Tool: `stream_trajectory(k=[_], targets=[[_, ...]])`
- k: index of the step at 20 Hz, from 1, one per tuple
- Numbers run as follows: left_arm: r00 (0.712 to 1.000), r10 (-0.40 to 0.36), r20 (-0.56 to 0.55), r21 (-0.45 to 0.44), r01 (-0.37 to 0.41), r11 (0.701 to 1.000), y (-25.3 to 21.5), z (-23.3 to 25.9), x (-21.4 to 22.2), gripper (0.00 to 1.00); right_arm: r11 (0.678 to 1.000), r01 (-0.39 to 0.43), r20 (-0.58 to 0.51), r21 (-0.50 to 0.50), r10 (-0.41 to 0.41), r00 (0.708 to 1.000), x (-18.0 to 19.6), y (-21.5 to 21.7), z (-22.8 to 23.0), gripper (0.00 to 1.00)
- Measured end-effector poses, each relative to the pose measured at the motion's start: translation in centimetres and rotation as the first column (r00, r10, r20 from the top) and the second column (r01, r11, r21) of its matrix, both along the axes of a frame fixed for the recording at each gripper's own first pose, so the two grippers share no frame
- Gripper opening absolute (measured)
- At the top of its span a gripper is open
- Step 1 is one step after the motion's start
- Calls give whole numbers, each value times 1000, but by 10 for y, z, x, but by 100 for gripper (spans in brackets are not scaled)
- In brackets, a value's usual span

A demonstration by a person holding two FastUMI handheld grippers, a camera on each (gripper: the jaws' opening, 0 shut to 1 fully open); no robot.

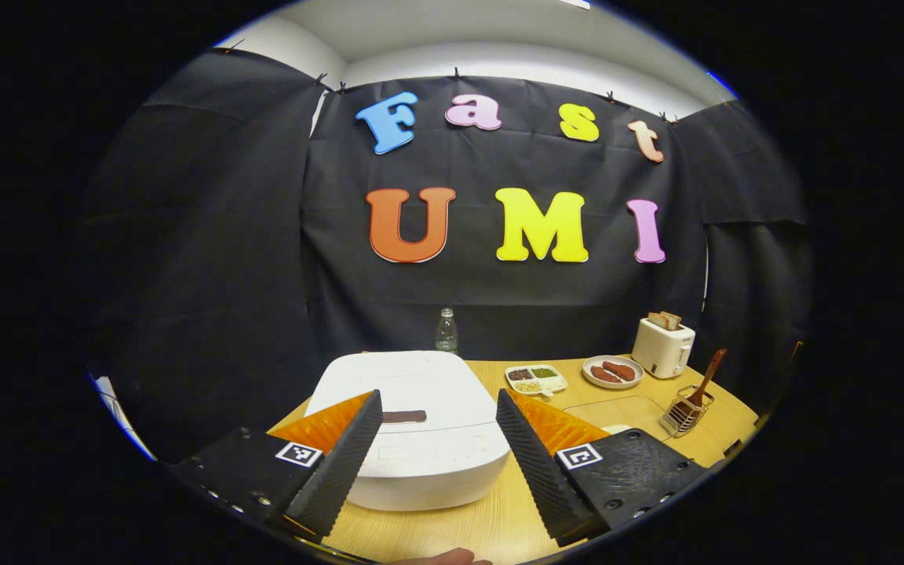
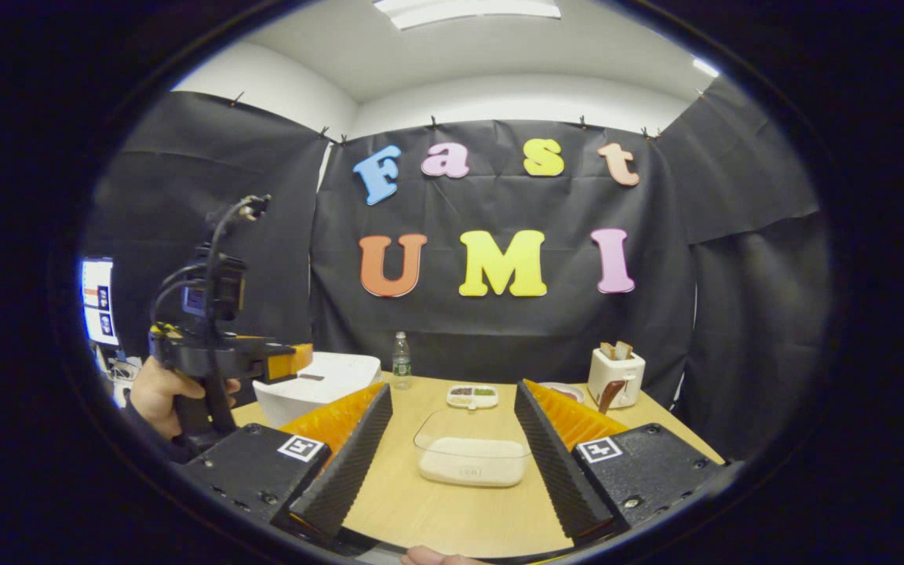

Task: Close the left gripper, press the button to open the rice cooker; take a wooden spoon from the chopstick holder with the right hand, scoop a spoonful of rice and pour it into the rice cooker, then put the wooden spoon back into the chopstick holder.

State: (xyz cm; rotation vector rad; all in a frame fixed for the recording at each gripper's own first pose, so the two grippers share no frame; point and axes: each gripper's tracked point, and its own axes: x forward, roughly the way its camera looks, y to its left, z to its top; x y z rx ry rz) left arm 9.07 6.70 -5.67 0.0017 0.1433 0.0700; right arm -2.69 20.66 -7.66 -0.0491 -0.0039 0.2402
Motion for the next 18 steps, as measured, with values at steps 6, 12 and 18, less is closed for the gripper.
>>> stream_trajectory(k=[6, 12, 18], targets=[[996, -67, 64, 25, 65, 998, -34, 43, -71, 93, 996, 89, 15, 20, -89, 996, 4, -21, 31, 100], [988, -111, 109, 76, 103, 992, -63, 57, -122, 95, 993, 117, 40, 36, -118, 992, -10, -41, 55, 100], [978, -129, 163, 54, 121, 991, -69, 68, -146, 95, 990, 136, 59, 22, -137, 989, -22, -53, 59, 100]])
